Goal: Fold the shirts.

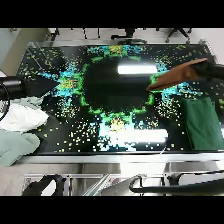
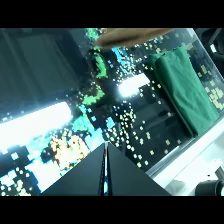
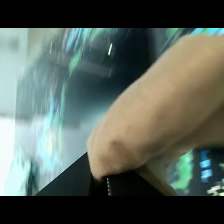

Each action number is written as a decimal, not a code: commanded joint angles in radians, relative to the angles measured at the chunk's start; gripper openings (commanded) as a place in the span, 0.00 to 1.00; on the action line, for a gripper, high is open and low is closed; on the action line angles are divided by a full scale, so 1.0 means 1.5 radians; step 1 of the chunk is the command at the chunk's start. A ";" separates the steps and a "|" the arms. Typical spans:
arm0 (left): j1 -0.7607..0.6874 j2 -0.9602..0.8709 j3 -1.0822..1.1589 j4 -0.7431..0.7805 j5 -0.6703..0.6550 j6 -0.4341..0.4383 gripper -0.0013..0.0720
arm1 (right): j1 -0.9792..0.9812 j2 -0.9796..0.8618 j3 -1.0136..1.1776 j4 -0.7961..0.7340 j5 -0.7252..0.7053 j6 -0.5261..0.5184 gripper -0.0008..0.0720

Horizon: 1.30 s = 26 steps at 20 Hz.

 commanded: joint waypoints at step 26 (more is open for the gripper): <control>-0.005 0.000 0.000 0.000 -0.028 0.005 0.03 | -0.232 0.124 -0.113 -0.618 0.419 0.318 0.71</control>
